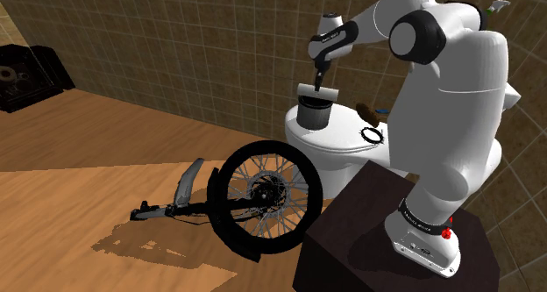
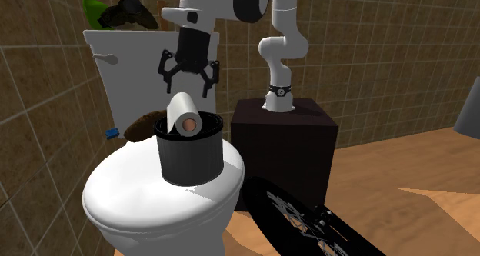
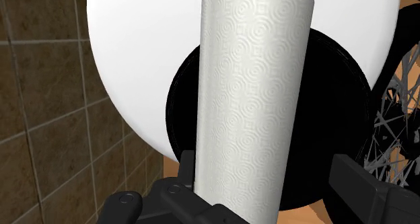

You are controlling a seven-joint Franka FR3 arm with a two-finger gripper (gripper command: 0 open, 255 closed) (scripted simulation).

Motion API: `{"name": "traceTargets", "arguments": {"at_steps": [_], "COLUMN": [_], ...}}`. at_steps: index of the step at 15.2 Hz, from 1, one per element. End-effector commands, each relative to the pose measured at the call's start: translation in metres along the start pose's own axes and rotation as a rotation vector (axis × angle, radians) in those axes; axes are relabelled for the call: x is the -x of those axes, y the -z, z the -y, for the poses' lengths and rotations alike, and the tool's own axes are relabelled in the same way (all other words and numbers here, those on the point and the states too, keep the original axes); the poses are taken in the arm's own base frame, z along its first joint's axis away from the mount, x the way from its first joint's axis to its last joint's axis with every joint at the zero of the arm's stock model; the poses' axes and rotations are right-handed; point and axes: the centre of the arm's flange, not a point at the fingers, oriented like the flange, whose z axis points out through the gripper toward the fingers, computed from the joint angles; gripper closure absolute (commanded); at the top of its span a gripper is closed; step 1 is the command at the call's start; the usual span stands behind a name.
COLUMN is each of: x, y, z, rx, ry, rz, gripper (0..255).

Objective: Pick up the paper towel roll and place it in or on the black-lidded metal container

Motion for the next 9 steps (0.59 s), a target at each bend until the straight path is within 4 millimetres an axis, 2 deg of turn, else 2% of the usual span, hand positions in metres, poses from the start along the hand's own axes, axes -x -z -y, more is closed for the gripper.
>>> {"name": "traceTargets", "arguments": {"at_steps": [1, 9], "x": [-0.002, -0.002], "y": [0.0223, 0.0223], "z": [-0.0013, -0.0013], "rx": [0.0, 0.0], "ry": [0.0, 0.0], "rz": [0.0, 0.0], "gripper": [0, 0]}}
